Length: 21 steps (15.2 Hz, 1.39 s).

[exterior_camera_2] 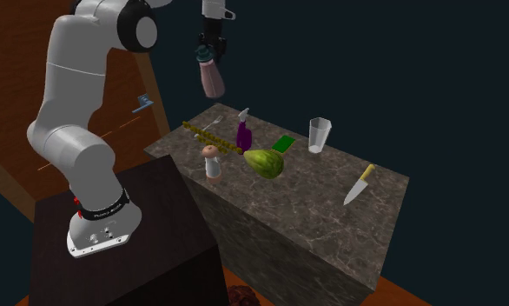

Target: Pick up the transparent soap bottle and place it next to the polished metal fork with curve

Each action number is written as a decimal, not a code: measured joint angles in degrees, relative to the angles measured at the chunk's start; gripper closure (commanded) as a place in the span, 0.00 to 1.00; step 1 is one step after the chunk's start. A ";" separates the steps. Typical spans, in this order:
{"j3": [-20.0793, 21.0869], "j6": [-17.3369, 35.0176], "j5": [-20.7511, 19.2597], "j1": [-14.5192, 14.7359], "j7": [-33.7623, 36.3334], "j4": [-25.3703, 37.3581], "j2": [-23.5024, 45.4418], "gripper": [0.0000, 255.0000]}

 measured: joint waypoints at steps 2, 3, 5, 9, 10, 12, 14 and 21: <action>0.40 -1.02 -0.12 1.56 1.70 3.39 2.32 1.00; 0.46 -0.42 -0.10 1.74 2.00 2.84 2.38 1.00; 0.51 0.99 -0.10 1.93 2.29 1.64 2.60 1.00; 0.46 4.21 -0.11 1.76 2.21 -1.69 2.50 1.00; 0.45 5.02 -0.11 1.70 2.16 -2.53 2.48 1.00; 0.43 6.50 -0.11 1.63 2.12 -4.05 2.44 1.00; 0.41 8.09 -0.12 1.55 2.07 -5.68 2.39 1.00; 0.33 12.89 -0.24 1.52 2.06 -9.57 3.31 1.00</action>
